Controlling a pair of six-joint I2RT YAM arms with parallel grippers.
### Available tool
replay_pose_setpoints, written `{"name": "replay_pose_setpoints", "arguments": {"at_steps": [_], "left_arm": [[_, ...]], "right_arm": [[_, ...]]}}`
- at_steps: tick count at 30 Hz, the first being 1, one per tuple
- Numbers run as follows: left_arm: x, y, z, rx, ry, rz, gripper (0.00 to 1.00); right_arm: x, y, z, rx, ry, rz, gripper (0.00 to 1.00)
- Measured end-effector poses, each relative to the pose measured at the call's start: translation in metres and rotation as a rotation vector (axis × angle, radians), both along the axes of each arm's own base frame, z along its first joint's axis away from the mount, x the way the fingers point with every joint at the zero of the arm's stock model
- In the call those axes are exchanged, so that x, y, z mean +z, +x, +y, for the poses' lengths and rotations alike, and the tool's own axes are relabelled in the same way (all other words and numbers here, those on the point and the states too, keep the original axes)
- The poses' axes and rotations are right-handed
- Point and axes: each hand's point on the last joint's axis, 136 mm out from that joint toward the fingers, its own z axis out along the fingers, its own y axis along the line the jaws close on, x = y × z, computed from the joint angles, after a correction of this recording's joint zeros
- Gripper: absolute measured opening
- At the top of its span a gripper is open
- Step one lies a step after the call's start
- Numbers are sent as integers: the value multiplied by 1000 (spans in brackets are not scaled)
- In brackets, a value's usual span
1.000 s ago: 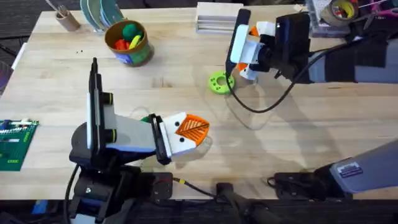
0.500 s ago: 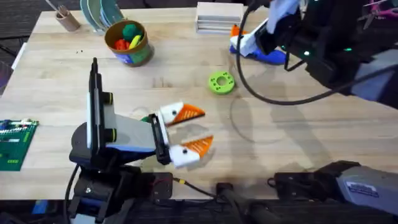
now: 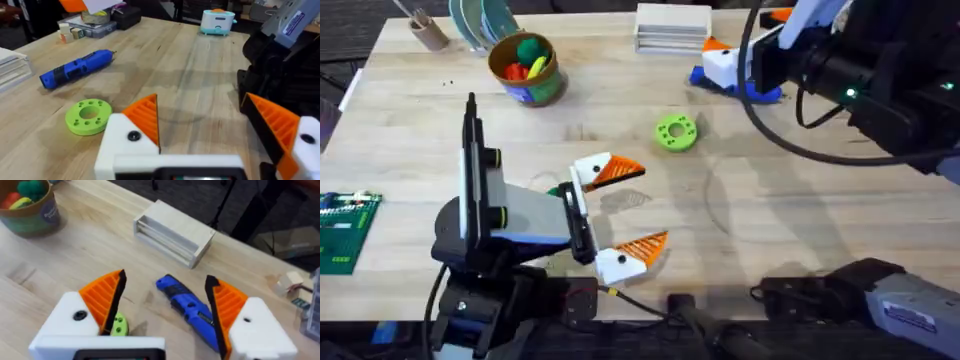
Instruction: Pick up the gripper from the table and insert it into the empty holder that is missing its gripper. Then pick up a screw, insert it into the mounting hole, and use the screwdriver to tighten it. Finally, clean up the table by picking up the vegetable and placing it into the bucket.
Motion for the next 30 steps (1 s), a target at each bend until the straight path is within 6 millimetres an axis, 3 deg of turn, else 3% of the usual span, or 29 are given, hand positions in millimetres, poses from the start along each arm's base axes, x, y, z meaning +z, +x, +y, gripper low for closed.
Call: {"name": "replay_pose_setpoints", "arguments": {"at_steps": [4,11,20,30], "left_arm": [[0,0,0,0,0,0,992],[0,0,0,0,0,0,993],[4,9,3,51,-4,-24,993],[7,30,29,340,44,247,991]], "right_arm": [[-15,-6,-2,-12,3,75,992],[-20,-9,-3,-21,13,105,993],[-41,-20,-6,-44,21,214,992],[-39,-19,-6,-47,31,207,992]]}}
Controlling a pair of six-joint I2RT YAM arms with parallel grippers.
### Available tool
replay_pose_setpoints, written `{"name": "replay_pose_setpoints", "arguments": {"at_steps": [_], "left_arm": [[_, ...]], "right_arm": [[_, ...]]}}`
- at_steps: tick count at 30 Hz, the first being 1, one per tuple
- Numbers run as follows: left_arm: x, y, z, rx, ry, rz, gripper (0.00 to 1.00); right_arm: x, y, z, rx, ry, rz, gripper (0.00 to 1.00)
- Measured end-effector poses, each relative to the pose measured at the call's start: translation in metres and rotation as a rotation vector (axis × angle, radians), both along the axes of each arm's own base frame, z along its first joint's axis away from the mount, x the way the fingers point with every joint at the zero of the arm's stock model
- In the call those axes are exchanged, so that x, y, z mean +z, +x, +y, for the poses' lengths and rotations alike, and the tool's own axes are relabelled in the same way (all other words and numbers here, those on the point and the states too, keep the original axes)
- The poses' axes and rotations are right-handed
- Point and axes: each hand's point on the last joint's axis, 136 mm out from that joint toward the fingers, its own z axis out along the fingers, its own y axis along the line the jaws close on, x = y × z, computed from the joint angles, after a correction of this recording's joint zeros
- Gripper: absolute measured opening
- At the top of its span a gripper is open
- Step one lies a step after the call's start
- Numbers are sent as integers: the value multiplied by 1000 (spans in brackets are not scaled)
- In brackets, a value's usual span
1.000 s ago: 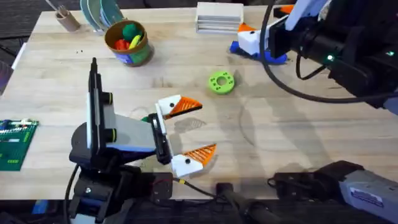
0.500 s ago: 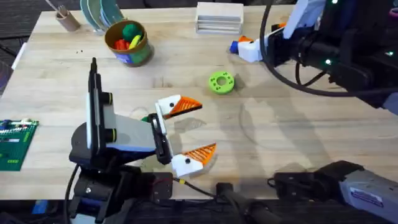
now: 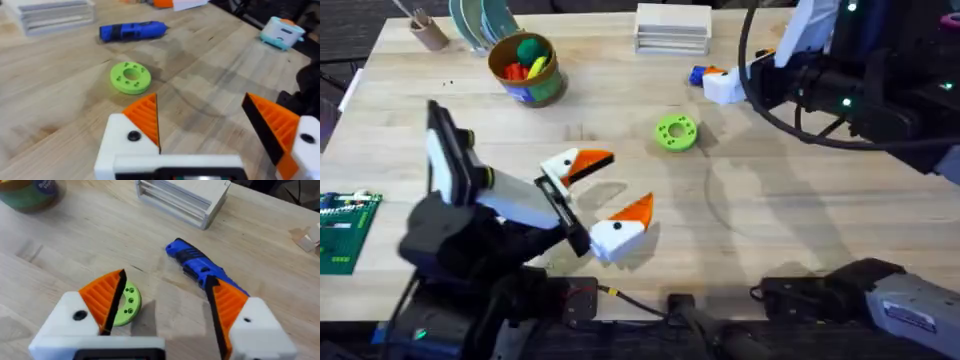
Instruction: Pick up the gripper from the table and insert it into the empty holder that is missing its gripper. Then pick up a screw, insert it into the mounting hole, and use the screwdriver to tighten it. Finally, clean up the table by picking up the vegetable and placing it into the bucket.
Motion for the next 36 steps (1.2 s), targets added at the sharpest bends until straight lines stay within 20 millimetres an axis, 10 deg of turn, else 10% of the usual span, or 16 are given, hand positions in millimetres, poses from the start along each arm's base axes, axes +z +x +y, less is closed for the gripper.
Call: {"name": "replay_pose_setpoints", "arguments": {"at_steps": [14,25,36], "left_arm": [[76,0,60,220,496,68,991],[48,8,129,380,930,234,993],[35,14,133,353,990,311,994]], "right_arm": [[1,1,0,0,2,-5,992],[-3,-2,-1,-1,-4,13,992],[-8,-5,-2,-1,-12,38,992]]}}
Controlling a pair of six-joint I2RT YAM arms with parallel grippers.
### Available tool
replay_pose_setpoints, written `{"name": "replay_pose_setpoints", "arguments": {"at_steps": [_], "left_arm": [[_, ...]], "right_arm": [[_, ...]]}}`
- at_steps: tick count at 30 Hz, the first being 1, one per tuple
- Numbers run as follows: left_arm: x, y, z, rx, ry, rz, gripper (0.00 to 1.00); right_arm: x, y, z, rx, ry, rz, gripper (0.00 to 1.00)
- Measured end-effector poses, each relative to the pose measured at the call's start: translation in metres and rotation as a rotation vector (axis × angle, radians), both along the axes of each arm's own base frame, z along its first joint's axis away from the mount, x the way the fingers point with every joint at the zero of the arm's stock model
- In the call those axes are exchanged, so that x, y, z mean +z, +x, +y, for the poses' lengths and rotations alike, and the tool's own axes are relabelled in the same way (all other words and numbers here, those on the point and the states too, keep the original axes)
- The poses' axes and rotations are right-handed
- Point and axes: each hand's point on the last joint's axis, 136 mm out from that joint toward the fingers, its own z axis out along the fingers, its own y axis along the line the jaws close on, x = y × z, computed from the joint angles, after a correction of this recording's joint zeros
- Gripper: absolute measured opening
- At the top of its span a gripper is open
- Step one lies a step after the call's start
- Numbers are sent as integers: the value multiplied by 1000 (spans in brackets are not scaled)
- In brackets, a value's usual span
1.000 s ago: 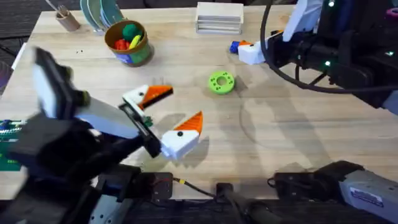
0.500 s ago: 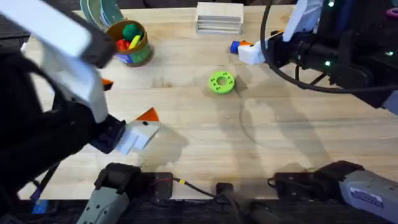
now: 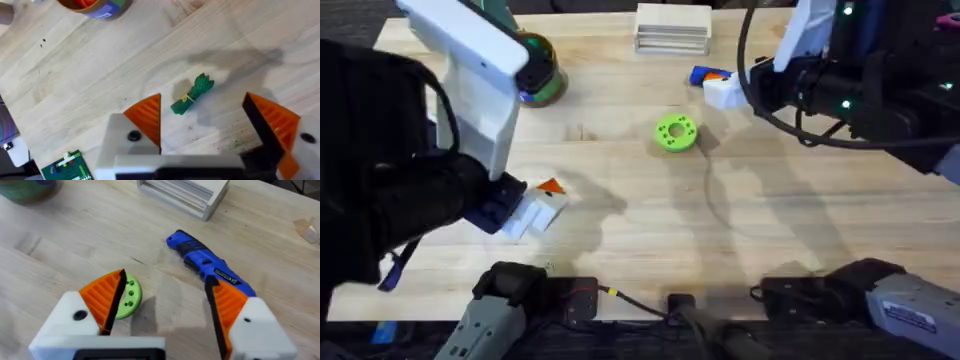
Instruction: Pick up the gripper from the table and insert it into the empty holder that is missing its gripper. Then pick up a screw, insert it into the mounting hole, and use the screwdriver to tighten it. Finally, clean up the table by picking up the vegetable and placing it into the bucket.
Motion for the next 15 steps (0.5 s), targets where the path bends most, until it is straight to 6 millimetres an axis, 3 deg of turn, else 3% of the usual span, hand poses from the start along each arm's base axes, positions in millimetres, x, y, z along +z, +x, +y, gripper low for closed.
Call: {"name": "replay_pose_setpoints", "arguments": {"at_steps": [5,12,15], "left_arm": [[-15,5,3,8,30,75,993],[-81,-4,11,19,113,375,992],[-101,-9,14,21,141,479,992]], "right_arm": [[0,0,0,-1,1,1,992],[0,0,0,-3,4,2,992],[0,0,0,-3,4,2,992]]}}
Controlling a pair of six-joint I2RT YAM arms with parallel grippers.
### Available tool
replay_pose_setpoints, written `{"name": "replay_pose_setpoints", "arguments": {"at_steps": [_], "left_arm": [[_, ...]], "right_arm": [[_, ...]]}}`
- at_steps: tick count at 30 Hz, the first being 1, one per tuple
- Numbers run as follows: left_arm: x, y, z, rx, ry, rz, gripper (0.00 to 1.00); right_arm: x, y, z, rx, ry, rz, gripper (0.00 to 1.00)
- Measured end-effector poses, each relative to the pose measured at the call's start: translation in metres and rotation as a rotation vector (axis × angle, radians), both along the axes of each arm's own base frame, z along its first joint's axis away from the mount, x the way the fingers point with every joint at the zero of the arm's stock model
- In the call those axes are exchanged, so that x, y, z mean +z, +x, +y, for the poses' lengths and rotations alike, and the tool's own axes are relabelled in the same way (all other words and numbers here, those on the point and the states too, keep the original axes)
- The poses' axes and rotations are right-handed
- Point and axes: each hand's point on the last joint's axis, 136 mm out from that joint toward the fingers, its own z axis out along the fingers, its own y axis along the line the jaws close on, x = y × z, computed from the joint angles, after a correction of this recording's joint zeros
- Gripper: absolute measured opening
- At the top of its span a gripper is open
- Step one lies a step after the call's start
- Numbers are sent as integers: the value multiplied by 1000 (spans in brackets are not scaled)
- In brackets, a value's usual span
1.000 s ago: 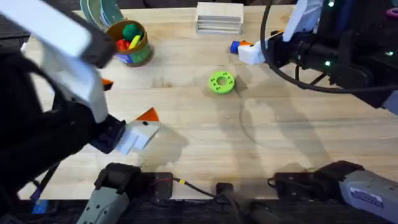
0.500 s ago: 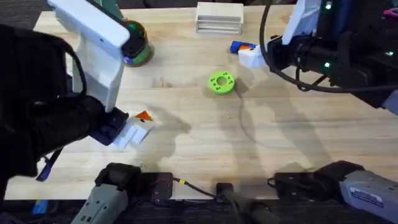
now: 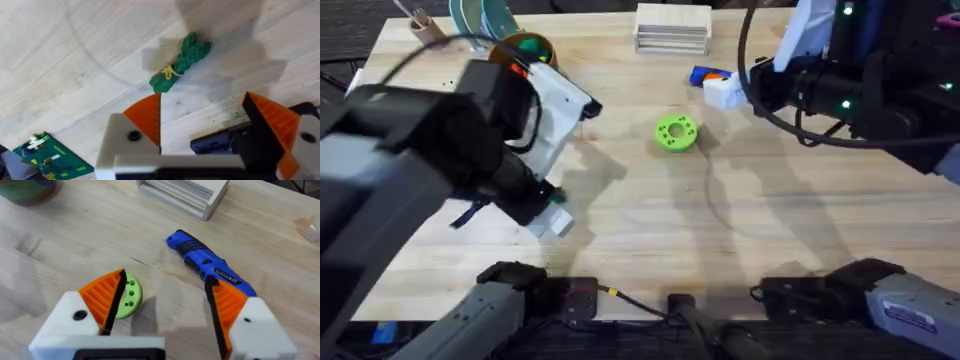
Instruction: Pick up the gripper from the table and insert it into the empty holder that is missing its gripper. Then pick up a screw, insert it into the mounting hole, and use the screwdriver to tighten it. Finally, clean up the table by picking up the vegetable and placing it into the bucket.
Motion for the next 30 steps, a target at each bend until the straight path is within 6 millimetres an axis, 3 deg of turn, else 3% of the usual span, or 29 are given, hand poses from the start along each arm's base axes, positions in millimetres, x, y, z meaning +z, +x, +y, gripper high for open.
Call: {"name": "replay_pose_setpoints", "arguments": {"at_steps": [6,11,19,30], "left_arm": [[-12,21,5,39,5,-24,993],[-16,37,21,127,3,-77,993],[-48,23,31,166,18,27,993],[-65,17,28,86,7,30,993]], "right_arm": [[0,0,0,0,0,0,992],[-1,-1,0,0,-1,5,992],[-2,-2,-1,0,-4,11,992],[-5,-3,-1,0,-7,23,992]]}}
